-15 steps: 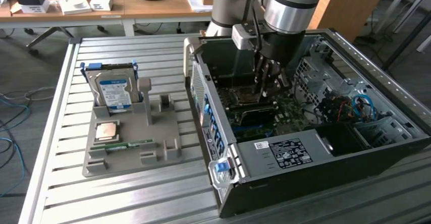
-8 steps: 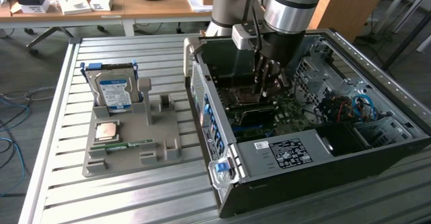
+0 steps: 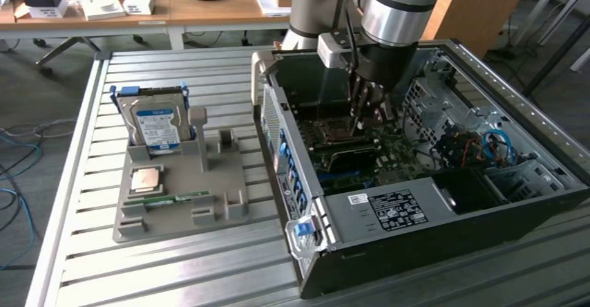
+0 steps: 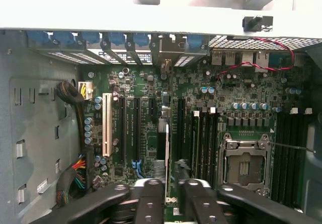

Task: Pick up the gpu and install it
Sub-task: 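Press down on the gpu until it lock into place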

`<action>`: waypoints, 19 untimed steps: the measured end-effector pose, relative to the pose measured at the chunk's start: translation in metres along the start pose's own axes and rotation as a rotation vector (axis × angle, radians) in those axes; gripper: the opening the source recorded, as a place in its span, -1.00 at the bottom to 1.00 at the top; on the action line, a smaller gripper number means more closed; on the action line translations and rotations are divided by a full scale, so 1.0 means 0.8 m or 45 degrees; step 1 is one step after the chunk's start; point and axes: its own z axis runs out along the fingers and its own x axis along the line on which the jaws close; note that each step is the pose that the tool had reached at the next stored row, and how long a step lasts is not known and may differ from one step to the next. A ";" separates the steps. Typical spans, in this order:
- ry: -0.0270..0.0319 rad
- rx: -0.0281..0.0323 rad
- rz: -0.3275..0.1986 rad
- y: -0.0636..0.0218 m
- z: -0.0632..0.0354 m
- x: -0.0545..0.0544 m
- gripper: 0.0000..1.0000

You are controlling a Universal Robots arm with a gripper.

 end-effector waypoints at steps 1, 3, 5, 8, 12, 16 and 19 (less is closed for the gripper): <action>0.0000 0.0000 0.000 0.000 0.000 0.000 -0.62; -0.0001 0.0000 0.000 0.000 0.000 0.000 -0.73; 0.0000 0.0000 0.000 0.000 0.000 0.000 -0.79; 0.0000 0.0000 0.000 0.000 0.000 0.000 -0.79; 0.0000 0.0000 0.000 0.001 0.000 -0.001 -0.79; 0.0000 0.0000 0.002 0.008 0.000 -0.007 -0.79; 0.0001 0.0000 0.004 0.010 0.003 -0.008 -0.79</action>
